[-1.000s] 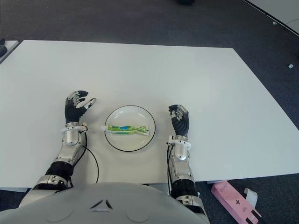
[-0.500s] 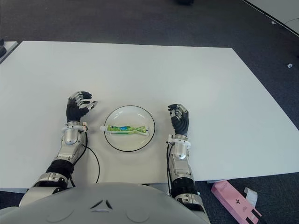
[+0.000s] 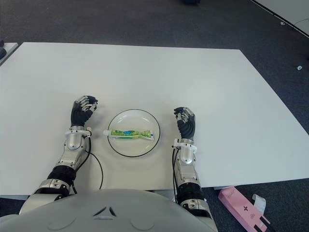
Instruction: Put the toothpaste on the table into the plate.
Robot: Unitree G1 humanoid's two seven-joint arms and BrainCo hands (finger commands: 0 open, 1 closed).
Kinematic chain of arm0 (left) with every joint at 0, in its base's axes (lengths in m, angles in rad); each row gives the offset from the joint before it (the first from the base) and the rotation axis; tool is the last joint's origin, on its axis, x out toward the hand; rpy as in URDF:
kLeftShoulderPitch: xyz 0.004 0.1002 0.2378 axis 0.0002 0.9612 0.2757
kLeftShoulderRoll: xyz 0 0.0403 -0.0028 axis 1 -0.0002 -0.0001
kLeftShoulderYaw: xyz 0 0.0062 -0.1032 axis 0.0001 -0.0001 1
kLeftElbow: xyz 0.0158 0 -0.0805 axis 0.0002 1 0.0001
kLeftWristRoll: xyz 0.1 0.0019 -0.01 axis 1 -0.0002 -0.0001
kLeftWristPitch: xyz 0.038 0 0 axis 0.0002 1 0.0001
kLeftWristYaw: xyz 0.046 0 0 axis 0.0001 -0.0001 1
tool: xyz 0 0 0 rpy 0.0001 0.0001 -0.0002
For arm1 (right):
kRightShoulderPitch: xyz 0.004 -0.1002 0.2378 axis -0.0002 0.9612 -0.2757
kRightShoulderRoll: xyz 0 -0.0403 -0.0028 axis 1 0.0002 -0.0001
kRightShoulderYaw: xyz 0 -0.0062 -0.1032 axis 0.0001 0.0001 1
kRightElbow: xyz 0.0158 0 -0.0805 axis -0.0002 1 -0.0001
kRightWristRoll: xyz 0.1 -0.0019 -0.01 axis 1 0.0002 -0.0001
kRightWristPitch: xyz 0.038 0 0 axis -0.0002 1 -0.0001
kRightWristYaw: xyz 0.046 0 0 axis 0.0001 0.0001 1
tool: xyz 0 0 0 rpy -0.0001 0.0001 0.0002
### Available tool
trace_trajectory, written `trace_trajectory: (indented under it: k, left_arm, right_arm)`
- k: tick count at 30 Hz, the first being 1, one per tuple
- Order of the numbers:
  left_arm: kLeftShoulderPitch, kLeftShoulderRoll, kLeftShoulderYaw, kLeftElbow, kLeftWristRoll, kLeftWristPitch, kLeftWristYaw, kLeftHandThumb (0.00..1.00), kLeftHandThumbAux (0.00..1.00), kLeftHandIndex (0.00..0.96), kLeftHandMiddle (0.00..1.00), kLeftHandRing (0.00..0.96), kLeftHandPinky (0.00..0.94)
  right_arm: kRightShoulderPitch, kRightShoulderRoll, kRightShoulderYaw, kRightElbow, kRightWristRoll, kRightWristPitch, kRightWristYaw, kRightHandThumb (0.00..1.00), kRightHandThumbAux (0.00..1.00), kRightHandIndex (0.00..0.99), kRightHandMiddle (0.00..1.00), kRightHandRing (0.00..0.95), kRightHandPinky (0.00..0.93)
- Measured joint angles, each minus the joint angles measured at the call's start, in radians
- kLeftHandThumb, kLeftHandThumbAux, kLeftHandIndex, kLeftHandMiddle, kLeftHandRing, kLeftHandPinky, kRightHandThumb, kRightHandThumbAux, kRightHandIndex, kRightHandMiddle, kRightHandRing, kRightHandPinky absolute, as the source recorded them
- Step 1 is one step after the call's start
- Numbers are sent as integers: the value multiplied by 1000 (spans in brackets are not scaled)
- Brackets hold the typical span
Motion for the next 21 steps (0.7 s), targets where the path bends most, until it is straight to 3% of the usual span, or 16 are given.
trace_trajectory:
  k: [21]
  left_arm:
    - [64, -4, -12, -95, -23, 22, -106, 709, 723, 424, 470, 454, 448]
  right_arm:
    - [2, -1, 0, -10, 4, 0, 25, 709, 732, 426, 464, 455, 460]
